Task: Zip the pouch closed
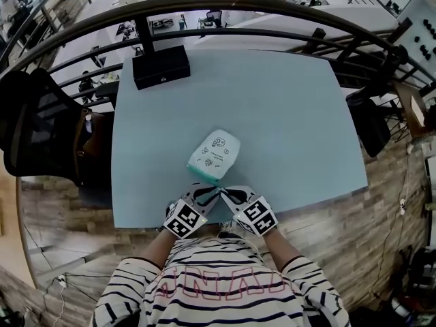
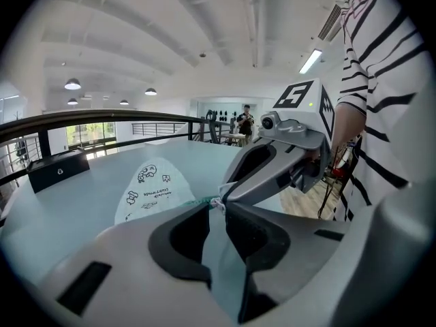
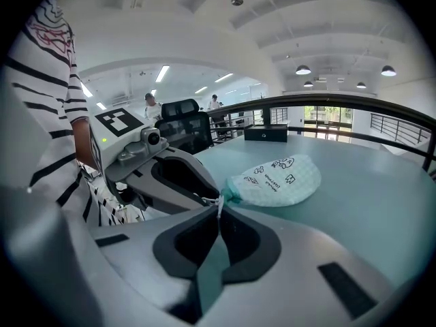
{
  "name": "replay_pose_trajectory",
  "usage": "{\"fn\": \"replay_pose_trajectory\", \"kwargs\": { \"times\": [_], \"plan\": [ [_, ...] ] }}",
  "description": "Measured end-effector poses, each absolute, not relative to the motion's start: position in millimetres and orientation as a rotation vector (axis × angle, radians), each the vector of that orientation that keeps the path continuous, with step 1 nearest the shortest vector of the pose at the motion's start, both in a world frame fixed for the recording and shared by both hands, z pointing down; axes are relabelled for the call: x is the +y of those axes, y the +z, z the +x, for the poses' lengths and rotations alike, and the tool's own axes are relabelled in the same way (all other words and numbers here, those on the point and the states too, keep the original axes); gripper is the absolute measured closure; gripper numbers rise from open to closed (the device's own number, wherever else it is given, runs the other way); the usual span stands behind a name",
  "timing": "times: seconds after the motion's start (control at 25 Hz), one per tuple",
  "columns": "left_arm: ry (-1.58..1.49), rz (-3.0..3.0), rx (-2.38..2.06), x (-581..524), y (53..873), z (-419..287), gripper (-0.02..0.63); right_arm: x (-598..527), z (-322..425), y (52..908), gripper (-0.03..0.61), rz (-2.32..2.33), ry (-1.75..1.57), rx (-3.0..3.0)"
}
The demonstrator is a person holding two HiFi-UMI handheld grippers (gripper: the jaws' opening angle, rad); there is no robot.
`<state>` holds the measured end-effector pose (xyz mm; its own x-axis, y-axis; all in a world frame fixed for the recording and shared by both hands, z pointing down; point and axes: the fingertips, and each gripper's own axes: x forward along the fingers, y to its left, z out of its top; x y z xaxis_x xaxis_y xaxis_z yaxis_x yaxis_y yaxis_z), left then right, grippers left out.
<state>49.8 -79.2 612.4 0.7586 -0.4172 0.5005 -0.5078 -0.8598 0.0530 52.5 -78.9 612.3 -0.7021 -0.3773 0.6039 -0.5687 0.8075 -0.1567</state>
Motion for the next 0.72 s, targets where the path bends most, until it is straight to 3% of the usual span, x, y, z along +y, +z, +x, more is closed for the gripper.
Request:
{"fn": "replay_pose_trajectory", "kwargs": {
  "times": [0.24, 0.72],
  "plan": [
    [0.723, 2.776, -0.716, -74.5, 613.0, 50.2, 0.569, -71.7, 55.7, 611.3, 0.541, 0.739, 0.457, -2.410],
    [0.659, 2.645, -0.706, -72.3, 612.6, 53.7, 0.588, -69.3, 62.6, 608.3, 0.541, 0.811, 0.426, -2.367]
  ]
}}
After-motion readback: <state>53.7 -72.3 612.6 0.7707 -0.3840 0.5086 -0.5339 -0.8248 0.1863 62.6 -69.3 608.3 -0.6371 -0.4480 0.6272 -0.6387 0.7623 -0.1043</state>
